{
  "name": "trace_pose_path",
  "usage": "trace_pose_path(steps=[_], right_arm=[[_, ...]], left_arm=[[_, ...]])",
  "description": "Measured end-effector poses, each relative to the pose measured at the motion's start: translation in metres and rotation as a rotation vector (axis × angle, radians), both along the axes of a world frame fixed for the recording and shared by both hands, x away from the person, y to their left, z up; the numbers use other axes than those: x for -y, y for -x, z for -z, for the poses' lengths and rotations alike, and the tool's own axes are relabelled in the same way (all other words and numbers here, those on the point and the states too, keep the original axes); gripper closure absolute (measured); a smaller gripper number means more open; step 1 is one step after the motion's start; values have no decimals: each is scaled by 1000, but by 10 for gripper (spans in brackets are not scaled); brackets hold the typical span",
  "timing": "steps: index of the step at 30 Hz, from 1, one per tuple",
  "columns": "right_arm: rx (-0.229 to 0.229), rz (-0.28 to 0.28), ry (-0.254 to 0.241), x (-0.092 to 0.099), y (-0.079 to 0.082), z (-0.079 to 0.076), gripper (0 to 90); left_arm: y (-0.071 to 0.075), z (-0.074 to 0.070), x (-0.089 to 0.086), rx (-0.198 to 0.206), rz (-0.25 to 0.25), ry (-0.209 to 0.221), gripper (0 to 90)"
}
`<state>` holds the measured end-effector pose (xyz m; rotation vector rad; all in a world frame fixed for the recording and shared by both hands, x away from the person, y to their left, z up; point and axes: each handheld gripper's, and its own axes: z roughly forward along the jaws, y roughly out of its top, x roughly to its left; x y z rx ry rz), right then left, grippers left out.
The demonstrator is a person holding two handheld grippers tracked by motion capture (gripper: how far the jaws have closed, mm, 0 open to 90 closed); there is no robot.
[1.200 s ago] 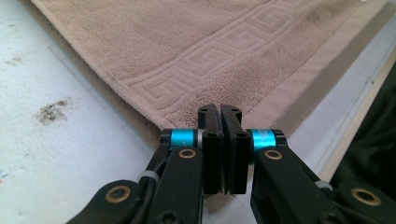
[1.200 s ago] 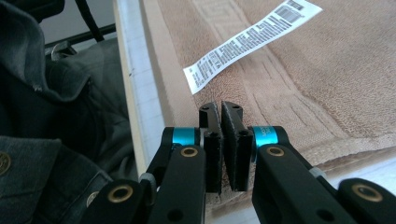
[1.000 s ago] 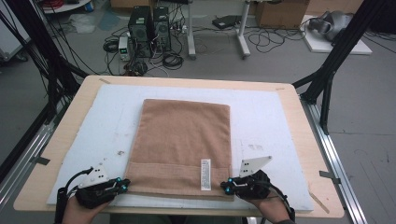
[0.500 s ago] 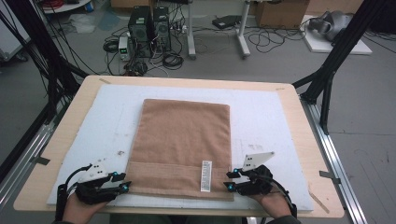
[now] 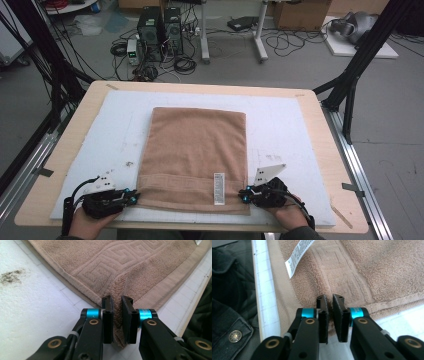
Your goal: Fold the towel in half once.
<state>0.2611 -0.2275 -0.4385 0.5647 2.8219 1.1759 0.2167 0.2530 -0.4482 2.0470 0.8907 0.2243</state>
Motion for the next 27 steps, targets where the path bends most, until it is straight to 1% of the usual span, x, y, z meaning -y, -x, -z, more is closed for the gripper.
trace_pose_path(steps=[3, 4, 6, 10, 12, 13, 15, 16, 17, 18, 19, 20, 21, 23, 24, 25, 26, 27], right_arm=[[-2, -16, 4, 2, -2, -2, 869], [-6, -17, 7, 3, -3, -2, 869], [1, -17, 13, 6, -4, -4, 869], [-14, -17, 13, 12, -3, -5, 868], [-25, -17, 4, 13, -3, -5, 863], [-30, -19, -1, 13, -4, -4, 845], [-51, -13, -23, 14, -5, -5, 807], [-46, -16, -36, 15, -6, -6, 778], [-49, -3, -56, 16, -6, -7, 719], [-51, 18, -74, 18, -6, -9, 695], [-53, 19, -89, 19, -7, -10, 682], [-38, 28, -94, 20, -8, -12, 645], [-31, 54, -100, 22, -9, -15, 588], [-30, 84, -107, 24, -12, -18, 523], [-19, 101, -113, 25, -14, -20, 506], [-20, 111, -123, 27, -16, -22, 495], [-12, 118, -132, 28, -18, -24, 467], [-4, 134, -136, 29, -20, -26, 429]], left_arm=[[2, -2, 2, 0, -1, 2, 820], [3, -3, 3, 0, 4, 3, 820], [6, -3, 7, 1, 18, 4, 823], [11, -4, 11, 8, 28, 0, 823], [10, -3, 10, 10, 27, -3, 821], [10, -3, 10, 10, 23, 2, 813], [10, -5, 9, 18, 23, -3, 774], [10, -5, 8, 23, 19, 1, 746], [9, -7, 7, 30, 18, -6, 709], [8, -8, 7, 33, 12, -1, 670], [6, -9, 6, 39, 11, 3, 635], [4, -11, 6, 47, 11, 3, 618], [2, -12, 6, 49, 8, 5, 599], [-3, -14, 6, 57, -4, 6, 548], [-6, -15, 6, 58, -4, 7, 544], [-9, -16, 6, 59, -8, 16, 537], [-12, -17, 7, 61, -14, 29, 517], [-15, -18, 8, 61, -16, 30, 495]])
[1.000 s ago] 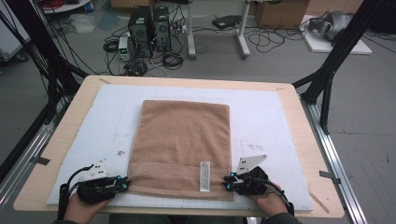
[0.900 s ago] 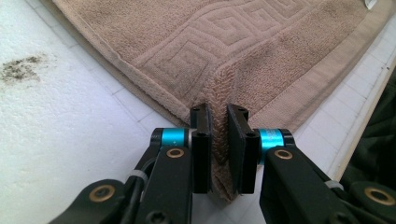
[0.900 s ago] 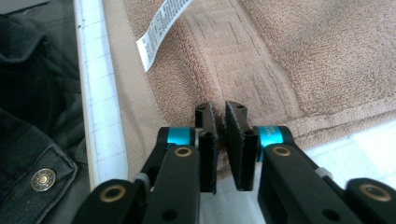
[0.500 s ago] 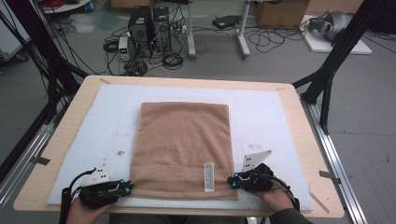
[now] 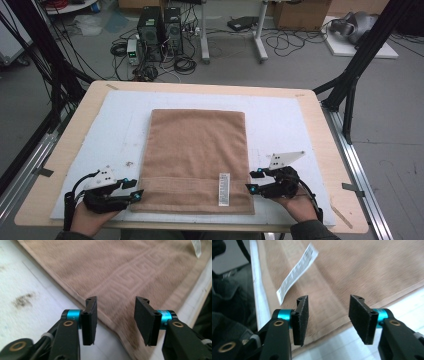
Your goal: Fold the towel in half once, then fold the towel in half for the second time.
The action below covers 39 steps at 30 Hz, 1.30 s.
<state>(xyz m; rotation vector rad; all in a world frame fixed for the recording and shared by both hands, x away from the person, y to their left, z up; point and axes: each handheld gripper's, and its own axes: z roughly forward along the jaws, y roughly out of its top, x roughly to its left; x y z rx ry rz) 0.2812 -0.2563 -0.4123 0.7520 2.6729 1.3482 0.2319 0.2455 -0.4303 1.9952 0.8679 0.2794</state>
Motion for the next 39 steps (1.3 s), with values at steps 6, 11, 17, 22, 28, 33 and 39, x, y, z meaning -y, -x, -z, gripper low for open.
trace_pose_path(steps=[6, 11, 17, 22, 28, 33, 39], right_arm=[[16, 62, -39, -2, -15, -10, 295], [37, 75, -40, -9, -27, -17, 241], [66, 59, -23, -22, -43, -30, 218], [102, 59, -14, -30, -49, -41, 219], [95, 49, -6, -32, -52, -41, 219], [89, 41, 6, -34, -55, -37, 218], [91, 36, 12, -36, -63, -33, 218]], left_arm=[[-20, -8, 6, 1, -7, 9, 397], [-35, -17, 8, 20, -6, 14, 352], [-45, -27, 12, 49, -9, 20, 301], [-50, -30, 13, 55, -24, 30, 294], [-52, -32, 15, 61, -19, 18, 293], [-56, -31, 16, 53, -14, 13, 294], [-66, -33, 14, 63, -26, 19, 296]])
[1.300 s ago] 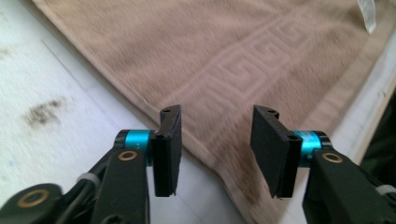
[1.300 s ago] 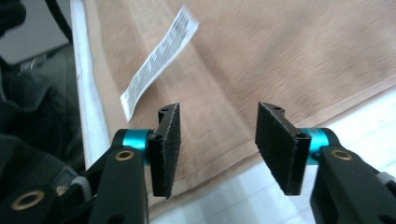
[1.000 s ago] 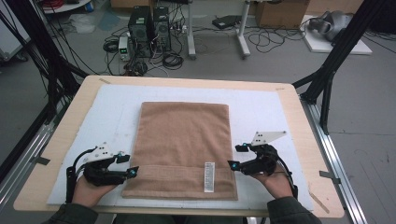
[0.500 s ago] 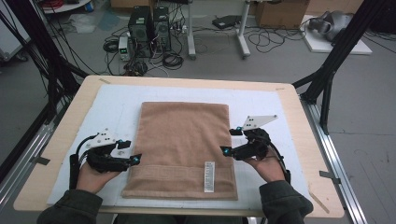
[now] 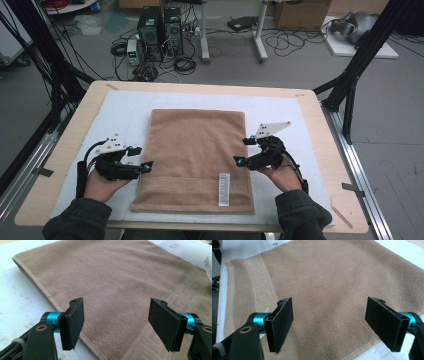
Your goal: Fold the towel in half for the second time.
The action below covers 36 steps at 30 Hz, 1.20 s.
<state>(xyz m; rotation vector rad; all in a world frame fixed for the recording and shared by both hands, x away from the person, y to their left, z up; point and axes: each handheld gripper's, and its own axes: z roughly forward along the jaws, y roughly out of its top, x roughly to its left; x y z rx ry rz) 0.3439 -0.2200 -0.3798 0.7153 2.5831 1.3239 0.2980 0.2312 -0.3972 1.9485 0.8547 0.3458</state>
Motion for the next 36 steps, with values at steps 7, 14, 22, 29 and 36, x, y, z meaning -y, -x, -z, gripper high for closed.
trace_pose_path(steps=[7, 14, 22, 29, 36], right_arm=[[4, 18, -4, 2, -23, -8, 225], [-1, 47, 26, 7, -60, -20, 244], [5, 139, 69, 14, -96, -14, 264], [-15, 196, 119, 12, -115, 19, 339], [-57, 229, 183, 8, -125, 48, 387]], left_arm=[[-23, -7, -5, -8, -28, 22, 322], [-56, -28, 1, 17, -37, 25, 362], [-101, -18, -1, 9, -129, 7, 370], [-121, 13, -2, -43, -212, -66, 428], [-132, 36, 3, -104, -223, -115, 456]])
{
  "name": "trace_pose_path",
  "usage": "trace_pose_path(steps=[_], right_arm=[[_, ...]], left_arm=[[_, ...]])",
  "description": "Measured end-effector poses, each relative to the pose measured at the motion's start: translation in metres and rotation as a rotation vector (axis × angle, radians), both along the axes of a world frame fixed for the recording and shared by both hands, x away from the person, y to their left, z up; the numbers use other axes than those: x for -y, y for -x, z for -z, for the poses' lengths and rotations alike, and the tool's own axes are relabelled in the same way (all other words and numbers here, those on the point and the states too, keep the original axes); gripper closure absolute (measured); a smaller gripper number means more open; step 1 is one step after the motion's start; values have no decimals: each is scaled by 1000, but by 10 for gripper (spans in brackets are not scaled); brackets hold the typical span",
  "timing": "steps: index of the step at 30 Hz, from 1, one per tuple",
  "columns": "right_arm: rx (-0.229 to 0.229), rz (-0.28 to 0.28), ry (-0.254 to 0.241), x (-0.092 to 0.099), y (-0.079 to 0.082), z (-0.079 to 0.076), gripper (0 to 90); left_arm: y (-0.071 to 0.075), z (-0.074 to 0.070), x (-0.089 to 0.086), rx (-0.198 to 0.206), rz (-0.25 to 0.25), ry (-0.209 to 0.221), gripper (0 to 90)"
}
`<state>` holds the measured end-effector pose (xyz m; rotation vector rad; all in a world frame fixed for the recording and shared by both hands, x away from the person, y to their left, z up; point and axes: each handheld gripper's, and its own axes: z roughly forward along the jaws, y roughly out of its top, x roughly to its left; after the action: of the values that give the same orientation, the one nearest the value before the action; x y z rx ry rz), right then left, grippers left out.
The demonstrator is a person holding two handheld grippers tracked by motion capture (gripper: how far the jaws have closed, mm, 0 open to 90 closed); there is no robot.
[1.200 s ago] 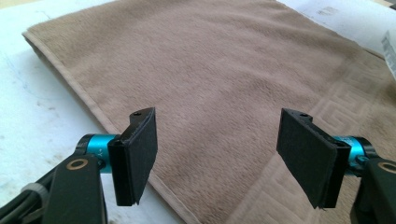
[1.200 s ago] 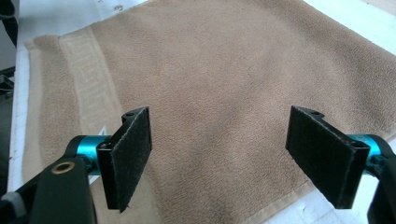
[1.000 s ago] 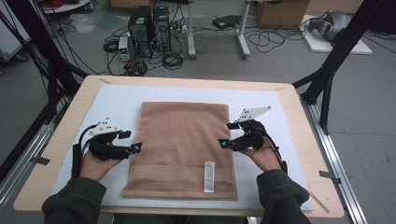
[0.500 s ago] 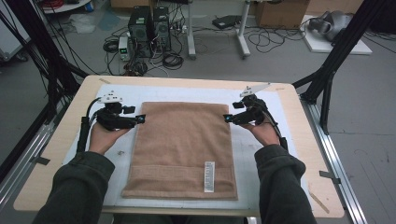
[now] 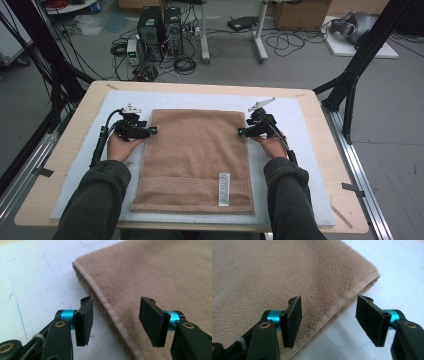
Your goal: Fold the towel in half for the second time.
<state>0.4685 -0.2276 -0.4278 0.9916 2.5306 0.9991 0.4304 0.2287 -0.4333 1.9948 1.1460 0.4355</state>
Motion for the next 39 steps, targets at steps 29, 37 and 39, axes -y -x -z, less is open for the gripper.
trace_pose_path(steps=[29, 37, 39], right_arm=[[-87, -55, -137, 7, 5, -19, 829], [-87, -101, -191, 16, 25, -44, 828], [-98, -115, -209, 17, 33, -49, 827]], left_arm=[[4, -11, -9, -16, 29, 128, 838], [28, -36, -15, 30, 93, 167, 839], [39, -38, -15, 37, 110, 150, 839]])
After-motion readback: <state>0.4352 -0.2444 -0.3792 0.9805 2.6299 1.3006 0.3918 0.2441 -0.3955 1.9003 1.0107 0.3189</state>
